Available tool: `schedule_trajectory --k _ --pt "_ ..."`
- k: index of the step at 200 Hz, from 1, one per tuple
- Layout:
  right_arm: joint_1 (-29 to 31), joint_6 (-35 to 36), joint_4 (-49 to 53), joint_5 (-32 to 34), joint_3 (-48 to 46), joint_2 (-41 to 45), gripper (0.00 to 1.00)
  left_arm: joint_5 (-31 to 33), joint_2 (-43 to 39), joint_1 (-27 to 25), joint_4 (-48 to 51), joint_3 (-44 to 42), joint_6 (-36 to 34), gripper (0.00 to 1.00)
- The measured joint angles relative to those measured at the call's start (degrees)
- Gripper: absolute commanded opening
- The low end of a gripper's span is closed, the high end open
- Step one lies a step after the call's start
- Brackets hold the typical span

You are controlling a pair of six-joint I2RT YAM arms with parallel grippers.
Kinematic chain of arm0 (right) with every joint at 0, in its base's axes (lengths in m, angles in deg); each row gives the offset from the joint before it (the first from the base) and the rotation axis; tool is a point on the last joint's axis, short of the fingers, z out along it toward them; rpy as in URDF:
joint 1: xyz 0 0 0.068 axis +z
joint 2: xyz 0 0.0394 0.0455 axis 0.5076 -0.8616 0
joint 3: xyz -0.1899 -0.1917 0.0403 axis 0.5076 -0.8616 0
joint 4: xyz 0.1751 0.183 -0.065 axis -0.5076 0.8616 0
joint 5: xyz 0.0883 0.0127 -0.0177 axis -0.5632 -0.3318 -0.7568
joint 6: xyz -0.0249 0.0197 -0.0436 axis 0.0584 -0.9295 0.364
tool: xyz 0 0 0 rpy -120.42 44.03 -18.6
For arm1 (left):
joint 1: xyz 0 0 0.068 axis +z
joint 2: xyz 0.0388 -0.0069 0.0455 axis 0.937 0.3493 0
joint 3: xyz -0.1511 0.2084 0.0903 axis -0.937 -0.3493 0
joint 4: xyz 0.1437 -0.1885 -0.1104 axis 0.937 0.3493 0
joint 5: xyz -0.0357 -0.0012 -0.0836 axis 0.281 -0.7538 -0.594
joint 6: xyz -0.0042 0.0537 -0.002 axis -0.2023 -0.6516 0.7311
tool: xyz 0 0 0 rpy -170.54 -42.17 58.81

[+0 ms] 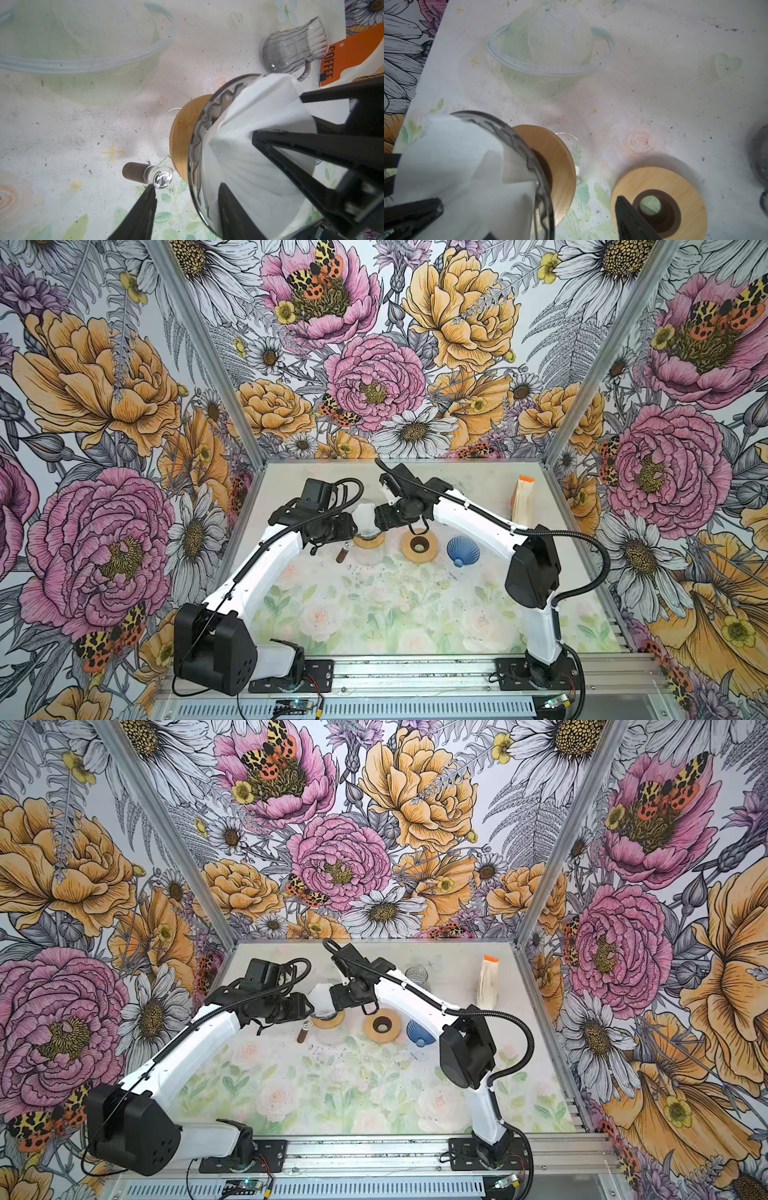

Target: Place the coffee filter in the dripper

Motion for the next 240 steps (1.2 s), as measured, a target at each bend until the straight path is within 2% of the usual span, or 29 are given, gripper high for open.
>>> schedule_trajectory --k 116,170,202,240 --pt "0.0 1.4 0.4 -3.8 0.9 0.0 0.71 0.7 -0.6 -1.0 0.7 2.0 -2.1 0.51" --pt "0.0 2.2 0.5 -5.5 3.4 0.2 0.79 1.1 -0.6 -1.0 0.7 4.1 -2.8 0.53" --pt "-0.1 3.1 0.6 -5.0 3.4 2.3 0.79 1.6 -0.7 -1.0 0.9 6.1 -3.1 0.57" --pt "-2.2 4.8 0.5 -4.8 2.8 7.8 0.78 1.7 -2.7 -1.0 0.2 8.1 -3.9 0.68"
